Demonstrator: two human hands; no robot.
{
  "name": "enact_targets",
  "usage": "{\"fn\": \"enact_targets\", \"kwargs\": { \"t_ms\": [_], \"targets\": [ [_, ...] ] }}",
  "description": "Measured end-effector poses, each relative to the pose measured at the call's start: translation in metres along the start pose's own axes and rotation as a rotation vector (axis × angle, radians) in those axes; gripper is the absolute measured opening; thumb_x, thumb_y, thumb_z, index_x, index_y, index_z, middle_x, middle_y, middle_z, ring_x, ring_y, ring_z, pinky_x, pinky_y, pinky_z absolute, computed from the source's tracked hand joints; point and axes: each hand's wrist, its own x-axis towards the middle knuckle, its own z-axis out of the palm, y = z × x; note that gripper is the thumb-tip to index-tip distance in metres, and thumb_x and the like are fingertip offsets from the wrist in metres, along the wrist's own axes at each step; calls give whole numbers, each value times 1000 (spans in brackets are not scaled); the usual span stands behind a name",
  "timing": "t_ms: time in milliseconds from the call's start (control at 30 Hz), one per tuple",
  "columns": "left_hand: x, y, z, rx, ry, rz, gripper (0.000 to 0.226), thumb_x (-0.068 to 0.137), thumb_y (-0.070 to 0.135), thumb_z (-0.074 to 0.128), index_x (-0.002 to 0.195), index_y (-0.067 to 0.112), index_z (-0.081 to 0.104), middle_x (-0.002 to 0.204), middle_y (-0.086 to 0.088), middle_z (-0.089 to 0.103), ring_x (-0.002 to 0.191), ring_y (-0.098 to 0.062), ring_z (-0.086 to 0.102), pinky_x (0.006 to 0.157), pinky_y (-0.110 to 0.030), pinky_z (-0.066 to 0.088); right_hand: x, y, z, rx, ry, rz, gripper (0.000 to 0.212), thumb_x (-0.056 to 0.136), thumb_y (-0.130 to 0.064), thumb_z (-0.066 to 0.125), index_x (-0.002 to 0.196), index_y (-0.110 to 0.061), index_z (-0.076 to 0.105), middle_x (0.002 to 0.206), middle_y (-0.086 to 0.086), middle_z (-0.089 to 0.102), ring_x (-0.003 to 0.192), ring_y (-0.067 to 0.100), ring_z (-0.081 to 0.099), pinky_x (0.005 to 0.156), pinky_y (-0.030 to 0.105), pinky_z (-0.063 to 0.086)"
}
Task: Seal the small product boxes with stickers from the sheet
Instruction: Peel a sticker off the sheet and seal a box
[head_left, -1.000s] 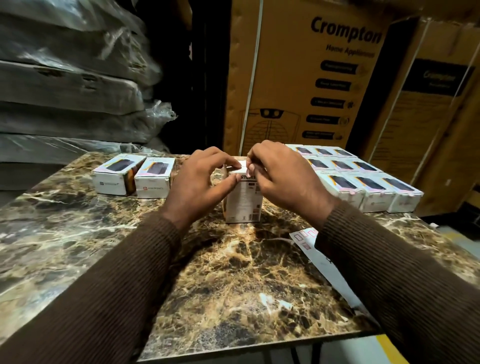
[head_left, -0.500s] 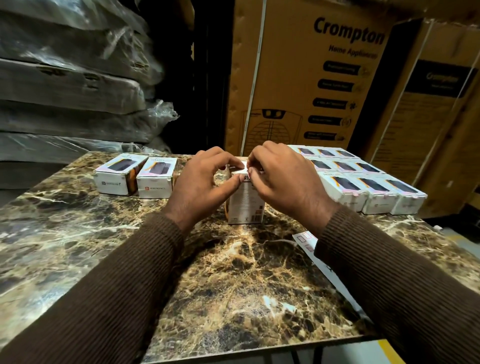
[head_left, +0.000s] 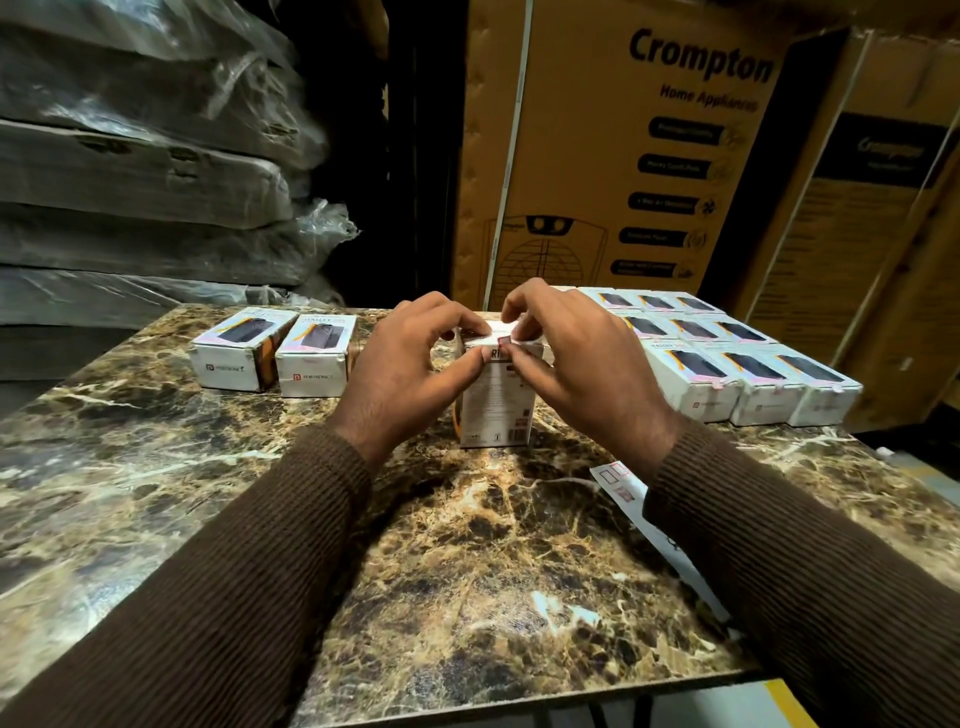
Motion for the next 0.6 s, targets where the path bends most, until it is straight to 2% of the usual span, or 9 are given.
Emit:
{"fn": "enact_targets", "kwargs": {
  "t_ms": [133,333,500,600],
  "targets": [
    [0,-1,0,-10,0,9,22,97,39,69,111,23,73,106,11,65,103,-13,60,87,-46,55,-5,8,6,-18,50,-51,12,101,-31,65,109,-23,66,97,-7,63,92,19,58,68,42,51],
    [0,-2,2,-14,7,17,21,97,38,69,109,22,73,105,11,66,102,-13,61,86,-45,55,-5,14,12,85,67,-40,16,100,-30,65,108,-19,73,97,-4,61,93,19,57,70,42,51],
    [1,-4,2,-5,6,16,23,97,41,69,111,22,73,107,11,66,104,-13,61,86,-45,55,0,15,13,281,37,91,10,95,-21,74,103,-18,77,95,-6,63,94,16,61,72,36,54],
    [1,-4,1,1,3,12,23,97,41,69,112,23,73,108,12,65,105,-12,60,87,-45,55,1,16,9,319,18,123,9,94,-19,75,103,-19,78,96,-8,65,94,10,63,72,25,51]
  ]
}}
